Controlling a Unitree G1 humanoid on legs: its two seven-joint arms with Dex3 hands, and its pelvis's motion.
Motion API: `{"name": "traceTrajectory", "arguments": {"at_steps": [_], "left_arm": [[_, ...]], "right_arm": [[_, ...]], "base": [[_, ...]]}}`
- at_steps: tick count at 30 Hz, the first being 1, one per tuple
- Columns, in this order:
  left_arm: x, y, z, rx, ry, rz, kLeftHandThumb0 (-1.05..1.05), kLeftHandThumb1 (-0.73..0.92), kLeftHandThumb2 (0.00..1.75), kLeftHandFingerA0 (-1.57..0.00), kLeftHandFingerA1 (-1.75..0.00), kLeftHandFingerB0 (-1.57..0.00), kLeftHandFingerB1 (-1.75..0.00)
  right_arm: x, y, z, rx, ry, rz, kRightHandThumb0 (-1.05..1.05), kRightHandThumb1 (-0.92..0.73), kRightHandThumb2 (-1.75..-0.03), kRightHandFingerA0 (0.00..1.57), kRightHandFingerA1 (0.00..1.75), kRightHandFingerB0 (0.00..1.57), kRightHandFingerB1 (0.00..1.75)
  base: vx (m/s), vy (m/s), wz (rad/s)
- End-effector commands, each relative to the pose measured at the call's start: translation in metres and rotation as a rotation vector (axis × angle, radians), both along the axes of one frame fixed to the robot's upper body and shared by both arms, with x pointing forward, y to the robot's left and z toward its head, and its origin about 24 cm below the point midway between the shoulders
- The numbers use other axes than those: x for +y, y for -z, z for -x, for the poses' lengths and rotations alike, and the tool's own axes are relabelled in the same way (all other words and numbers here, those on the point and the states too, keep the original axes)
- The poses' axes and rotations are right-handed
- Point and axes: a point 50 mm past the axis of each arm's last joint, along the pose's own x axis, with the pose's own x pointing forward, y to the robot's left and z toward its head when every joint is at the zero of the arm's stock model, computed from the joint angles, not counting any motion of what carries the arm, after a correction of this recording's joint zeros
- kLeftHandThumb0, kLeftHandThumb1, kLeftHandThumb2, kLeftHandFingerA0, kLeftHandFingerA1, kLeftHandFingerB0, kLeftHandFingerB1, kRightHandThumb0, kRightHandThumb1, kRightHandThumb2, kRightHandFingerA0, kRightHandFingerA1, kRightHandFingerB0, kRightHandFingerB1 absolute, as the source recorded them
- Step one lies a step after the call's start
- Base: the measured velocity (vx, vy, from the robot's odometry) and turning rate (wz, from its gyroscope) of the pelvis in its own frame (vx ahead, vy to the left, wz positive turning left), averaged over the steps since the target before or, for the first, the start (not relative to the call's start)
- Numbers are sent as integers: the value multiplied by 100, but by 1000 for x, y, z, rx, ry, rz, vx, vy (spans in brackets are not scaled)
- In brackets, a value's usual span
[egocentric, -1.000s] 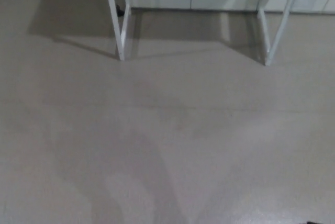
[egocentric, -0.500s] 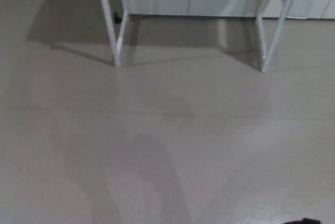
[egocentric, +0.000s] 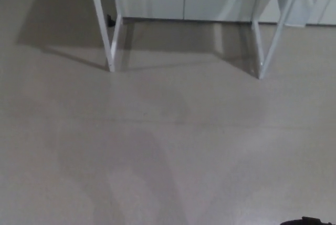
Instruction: The robot walk towards a table in front and click the button on the base of the boilling pot using its left middle finger
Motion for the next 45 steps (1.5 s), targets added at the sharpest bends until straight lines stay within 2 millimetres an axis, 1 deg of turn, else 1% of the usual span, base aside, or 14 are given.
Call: {"name": "traceTrajectory", "arguments": {"at_steps": [1, 6, 7, 9, 10, 11, 18, 19, 26, 27, 36, 37, 40, 45], "left_arm": [[4, -2, -1, 0, -8, 4, -46, 43, 70, -52, -50, -36, -43], [6, -4, -1, 0, 11, -11, -48, 43, 71, -55, -51, -36, -43], [6, -4, -1, 2, 13, -10, -40, 50, 55, -59, -41, -41, -33], [7, -4, -1, 6, 17, -8, -39, 50, 55, -59, -41, -40, -33], [6, -4, -1, 5, 19, -8, -48, 43, 71, -55, -52, -35, -43], [6, -5, -1, 4, 19, -7, -47, 43, 71, -55, -52, -34, -43], [6, -3, 0, 12, -17, 25, -44, 43, 69, -59, -52, -35, -42], [6, -3, 0, 14, -18, 25, -44, 43, 70, -55, -51, -34, -42], [8, -8, -8, -2, -4, 18, -45, 43, 70, -57, -52, -34, -42], [8, -8, -8, -2, 3, 12, -47, 43, 71, -55, -51, -34, -42], [7, -7, -9, 2, 12, -2, -47, 43, 71, -57, -52, -34, -42], [7, -9, -15, -5, 20, -16, -48, 43, 72, -57, -52, -34, -43], [6, -10, -18, -14, 30, -24, -49, 43, 72, -57, -52, -35, -43], [6, -9, -18, -7, 37, -24, -48, 44, 73, -56, -52, -36, -44]], "right_arm": [[-4, -1, -2, 9, -2, 36, -31, -46, -54, 71, 44, 51, 39], [-1, -1, -3, 12, -15, 35, -30, -46, -54, 69, 43, 51, 39], [0, -1, -3, 12, -16, 36, -30, -46, -54, 69, 43, 51, 39], [0, -1, -3, 14, -17, 38, -30, -46, -54, 69, 43, 50, 39], [0, 0, -3, 15, -19, 42, -30, -46, -54, 69, 43, 50, 39], [0, 0, -4, 16, -21, 44, -30, -46, -54, 70, 43, 51, 39], [0, 0, -3, 24, -32, 45, -31, -46, -54, 70, 43, 50, 39], [0, 0, -3, 24, -31, 44, -31, -46, -54, 70, 43, 50, 39], [3, -1, -11, 14, -40, 42, -32, -46, -54, 70, 43, 51, 39], [3, -2, -11, 14, -43, 46, -32, -46, -54, 71, 43, 51, 39], [3, -2, -11, 13, -49, 53, -31, -46, -54, 73, 44, 52, 39], [2, -3, -15, 6, -50, 55, -31, -46, -54, 73, 44, 52, 39], [2, -5, -18, 9, -57, 60, -31, -47, -54, 70, 43, 52, 39], [1, -4, -18, 12, -59, 54, -30, -46, -54, 70, 43, 53, 39]], "base": [[151, -70, 7], [185, -108, 7], [203, -203, 9], [202, -256, 9], [197, -276, 25], [325, -280, -132], [218, -223, 15], [116, -59, -2], [166, 45, -7], [174, 283, -27], [164, 38, 5], [189, -132, 12], [175, -200, 14], [225, -359, 22]]}}
